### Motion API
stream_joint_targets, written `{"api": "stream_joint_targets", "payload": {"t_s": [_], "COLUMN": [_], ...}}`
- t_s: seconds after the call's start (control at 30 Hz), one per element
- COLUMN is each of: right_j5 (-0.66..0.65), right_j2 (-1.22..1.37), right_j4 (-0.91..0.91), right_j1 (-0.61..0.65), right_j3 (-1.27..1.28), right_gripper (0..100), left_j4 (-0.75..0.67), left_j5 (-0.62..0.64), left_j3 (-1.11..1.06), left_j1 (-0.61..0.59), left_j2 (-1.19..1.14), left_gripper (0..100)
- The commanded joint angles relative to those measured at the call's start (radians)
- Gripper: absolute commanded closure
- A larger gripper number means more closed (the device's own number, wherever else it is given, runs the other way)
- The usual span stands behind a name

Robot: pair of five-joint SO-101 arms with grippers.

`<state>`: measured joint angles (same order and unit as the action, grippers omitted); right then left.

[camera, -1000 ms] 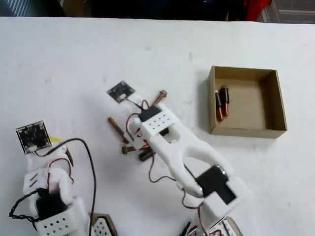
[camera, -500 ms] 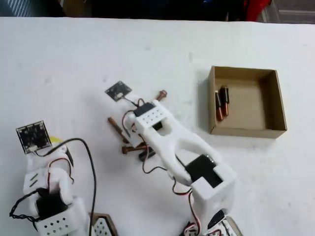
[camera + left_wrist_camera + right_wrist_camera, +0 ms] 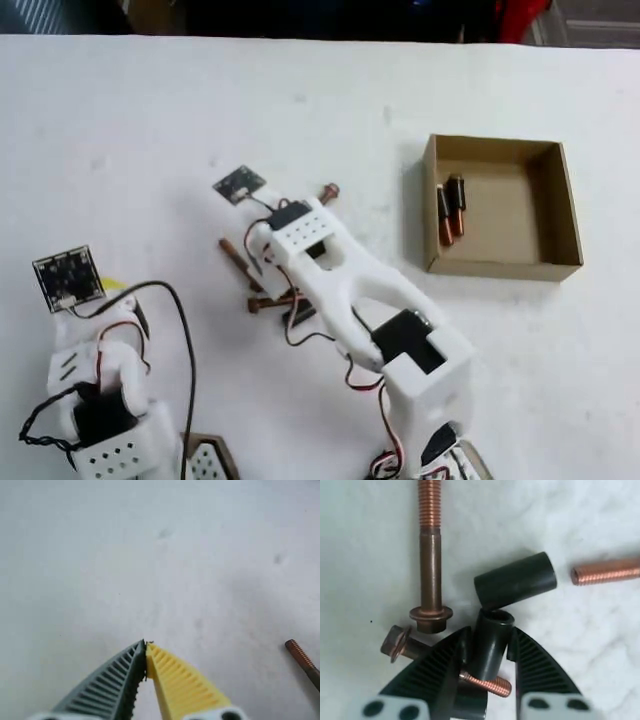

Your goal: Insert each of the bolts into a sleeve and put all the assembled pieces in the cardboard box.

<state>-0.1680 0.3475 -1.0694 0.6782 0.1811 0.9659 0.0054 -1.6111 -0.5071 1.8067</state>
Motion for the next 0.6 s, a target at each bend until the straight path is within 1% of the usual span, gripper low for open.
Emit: {"api": "stream_joint_targets", "payload": {"t_s": [0.0, 0.23, 0.37, 0.43, 0.57], "right_j5": [0.014, 0.014, 0.014, 0.014, 0.014], "right_j2": [-0.002, 0.033, 0.105, 0.116, 0.101], "right_j4": [-0.016, -0.016, -0.022, -0.044, -0.045], "right_j1": [-0.013, -0.008, -0.012, -0.013, -0.013], "right_j3": [-0.008, -0.005, -0.048, -0.068, -0.068], "right_gripper": [88.9, 89.4, 98.5, 97.4, 98.2], "left_j4": [-0.037, -0.04, -0.04, -0.04, -0.04], "left_j5": [-0.009, -0.009, -0.009, -0.009, -0.009], "left_j3": [0.043, 0.037, 0.035, 0.035, 0.034], "left_j1": [-0.01, -0.01, -0.007, -0.007, -0.007], "left_j2": [0.013, 0.013, 0.013, 0.013, 0.013], "left_gripper": [97, 97, 97, 97, 97]}}
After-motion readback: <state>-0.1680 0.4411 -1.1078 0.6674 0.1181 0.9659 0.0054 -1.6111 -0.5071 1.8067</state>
